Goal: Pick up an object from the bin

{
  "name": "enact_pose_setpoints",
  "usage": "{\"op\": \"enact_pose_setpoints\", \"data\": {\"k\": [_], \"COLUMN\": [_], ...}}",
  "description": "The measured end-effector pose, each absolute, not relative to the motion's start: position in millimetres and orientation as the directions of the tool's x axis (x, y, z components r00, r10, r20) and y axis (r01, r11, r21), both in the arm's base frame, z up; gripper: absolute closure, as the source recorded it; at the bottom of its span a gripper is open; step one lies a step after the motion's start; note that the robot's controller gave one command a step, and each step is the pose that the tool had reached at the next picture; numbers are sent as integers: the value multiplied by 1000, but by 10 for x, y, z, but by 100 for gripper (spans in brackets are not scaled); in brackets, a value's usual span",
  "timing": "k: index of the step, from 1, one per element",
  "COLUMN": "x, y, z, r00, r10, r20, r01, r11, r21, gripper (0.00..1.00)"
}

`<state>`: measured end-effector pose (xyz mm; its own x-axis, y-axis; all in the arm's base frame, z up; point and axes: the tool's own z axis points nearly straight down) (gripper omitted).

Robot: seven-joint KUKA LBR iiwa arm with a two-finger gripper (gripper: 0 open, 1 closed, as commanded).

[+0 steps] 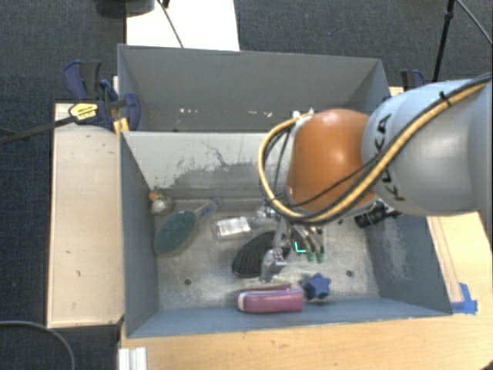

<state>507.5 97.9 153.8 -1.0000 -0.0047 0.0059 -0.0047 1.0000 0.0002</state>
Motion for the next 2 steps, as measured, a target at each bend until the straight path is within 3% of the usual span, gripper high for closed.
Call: {"op": "enact_pose_setpoints", "data": {"k": [1,2], "x": [5128,5124], "y": [802,812], "z": [781,807], "r00": [-996,-995], "r10": [93,96], "r20": [-6,-5], "r01": [93,96], "r11": [996,995], "r21": [3,3], "gripper": [0,100]}}
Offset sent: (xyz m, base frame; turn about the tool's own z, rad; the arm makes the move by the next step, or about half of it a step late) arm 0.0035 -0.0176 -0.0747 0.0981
